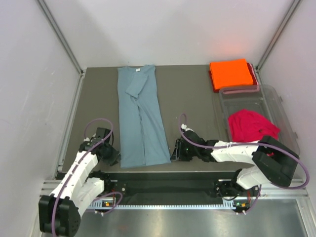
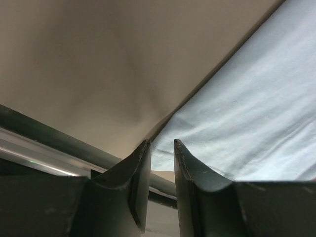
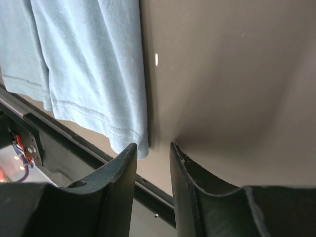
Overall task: Fold and stack the t-shirts
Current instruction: Fold the tshirt
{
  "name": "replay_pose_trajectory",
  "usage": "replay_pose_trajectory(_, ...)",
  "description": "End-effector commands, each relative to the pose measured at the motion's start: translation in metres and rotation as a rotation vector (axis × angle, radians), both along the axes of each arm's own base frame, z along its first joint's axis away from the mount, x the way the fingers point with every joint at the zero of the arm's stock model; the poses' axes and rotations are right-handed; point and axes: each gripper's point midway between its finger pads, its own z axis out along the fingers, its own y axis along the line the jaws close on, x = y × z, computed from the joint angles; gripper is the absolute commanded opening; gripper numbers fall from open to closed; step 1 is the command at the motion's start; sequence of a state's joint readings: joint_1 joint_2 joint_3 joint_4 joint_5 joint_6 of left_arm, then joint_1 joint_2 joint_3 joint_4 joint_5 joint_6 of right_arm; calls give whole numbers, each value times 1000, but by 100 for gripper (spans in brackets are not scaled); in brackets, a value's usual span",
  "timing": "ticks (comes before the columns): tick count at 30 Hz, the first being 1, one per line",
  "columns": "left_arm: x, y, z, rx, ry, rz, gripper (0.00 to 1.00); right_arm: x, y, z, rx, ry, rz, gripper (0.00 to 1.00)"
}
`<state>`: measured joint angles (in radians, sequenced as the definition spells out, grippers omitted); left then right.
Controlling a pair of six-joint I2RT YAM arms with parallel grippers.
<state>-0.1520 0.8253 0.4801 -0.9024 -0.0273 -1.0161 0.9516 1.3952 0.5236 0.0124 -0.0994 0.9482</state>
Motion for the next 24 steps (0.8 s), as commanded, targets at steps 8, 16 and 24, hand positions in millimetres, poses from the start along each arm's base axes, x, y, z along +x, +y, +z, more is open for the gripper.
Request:
replay_pose_trajectory(8, -5, -4, -8, 33, 64, -7, 30, 8, 15, 7, 22, -39, -45, 34)
replay_pose_trajectory(16, -8, -8, -16, 40, 97, -31, 31, 5, 17, 2, 32, -27, -45, 35)
replay_pose_trajectory(24, -11, -12, -26, 16, 101, -44, 5, 0, 20, -3, 31, -10, -35, 35)
